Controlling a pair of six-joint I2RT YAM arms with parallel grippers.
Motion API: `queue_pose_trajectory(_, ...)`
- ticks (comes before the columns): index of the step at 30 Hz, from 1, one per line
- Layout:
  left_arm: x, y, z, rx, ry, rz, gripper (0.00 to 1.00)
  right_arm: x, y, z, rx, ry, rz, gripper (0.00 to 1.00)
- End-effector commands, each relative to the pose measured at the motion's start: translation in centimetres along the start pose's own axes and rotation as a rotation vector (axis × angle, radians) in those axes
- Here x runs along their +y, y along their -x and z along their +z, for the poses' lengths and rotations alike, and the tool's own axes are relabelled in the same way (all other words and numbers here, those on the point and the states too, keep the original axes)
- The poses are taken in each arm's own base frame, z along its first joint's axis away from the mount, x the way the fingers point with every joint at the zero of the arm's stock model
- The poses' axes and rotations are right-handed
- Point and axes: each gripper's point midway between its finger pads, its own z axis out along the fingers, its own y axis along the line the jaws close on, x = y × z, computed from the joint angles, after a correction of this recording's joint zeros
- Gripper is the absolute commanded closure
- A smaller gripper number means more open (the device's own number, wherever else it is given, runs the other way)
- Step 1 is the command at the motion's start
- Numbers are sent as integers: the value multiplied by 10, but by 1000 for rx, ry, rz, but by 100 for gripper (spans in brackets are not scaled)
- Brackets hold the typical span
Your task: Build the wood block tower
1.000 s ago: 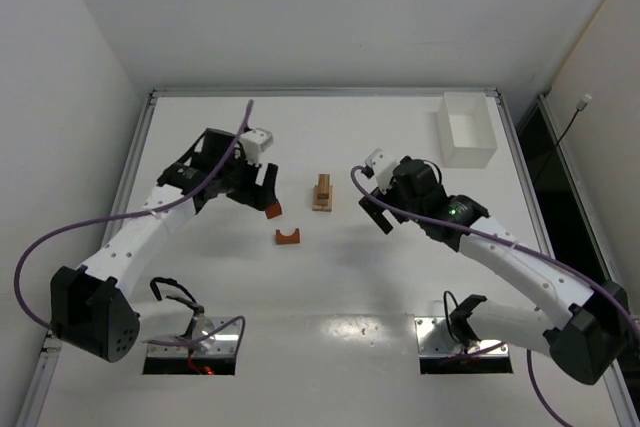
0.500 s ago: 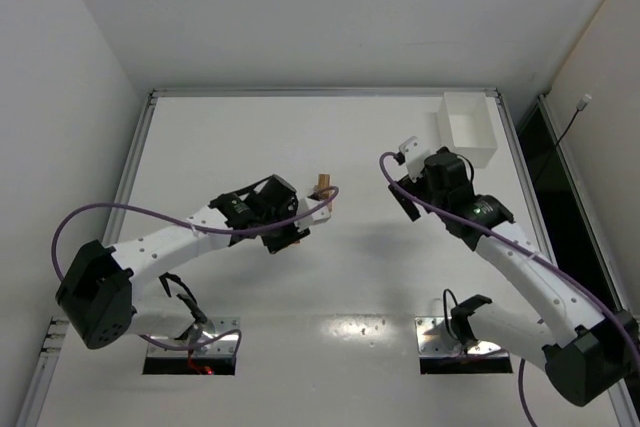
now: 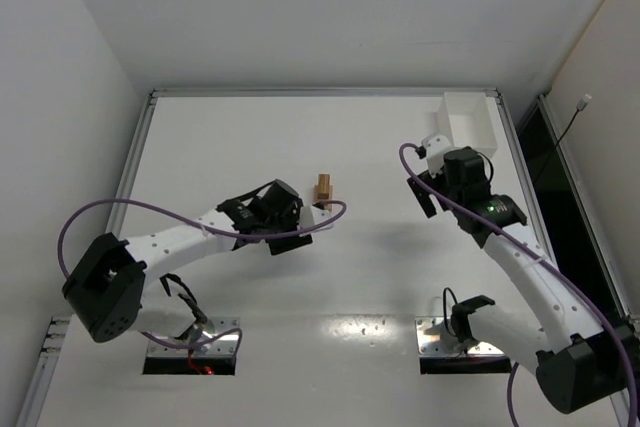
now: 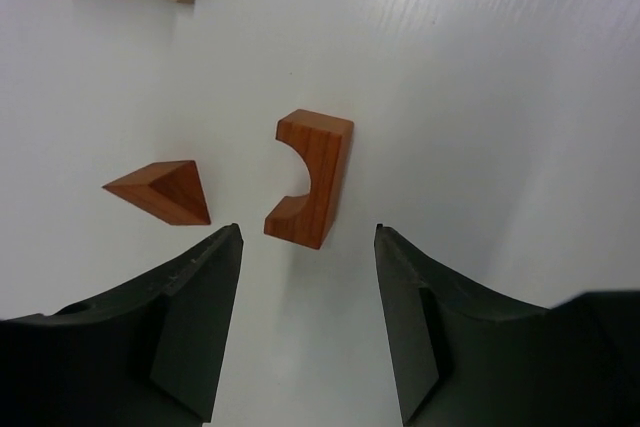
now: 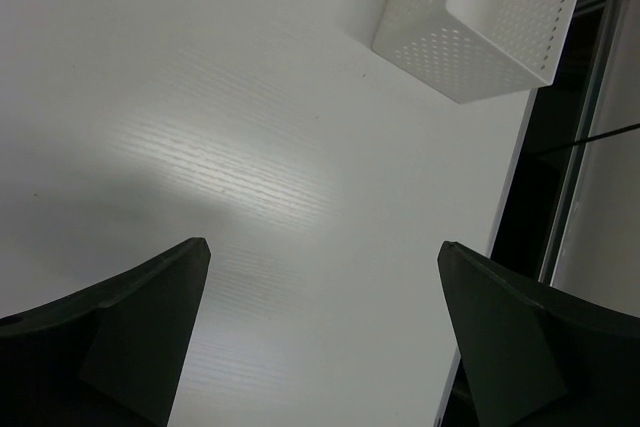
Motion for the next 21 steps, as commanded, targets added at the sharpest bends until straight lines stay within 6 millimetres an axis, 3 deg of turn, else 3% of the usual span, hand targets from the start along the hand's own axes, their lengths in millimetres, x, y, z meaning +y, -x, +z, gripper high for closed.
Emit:
queue_pose_trajectory(1,-2,12,12,-35,-33,46,47,-8,14,-7,-45,-11,38,5)
queue_pose_trajectory(17,-3,21,54,-7,-98,51,45,-16,9,-5,-35,-18,65,6)
queue_pose_trajectory(21,1,20,55,-5,-94,44,48,-18,8,-5,-31,-24,71,6)
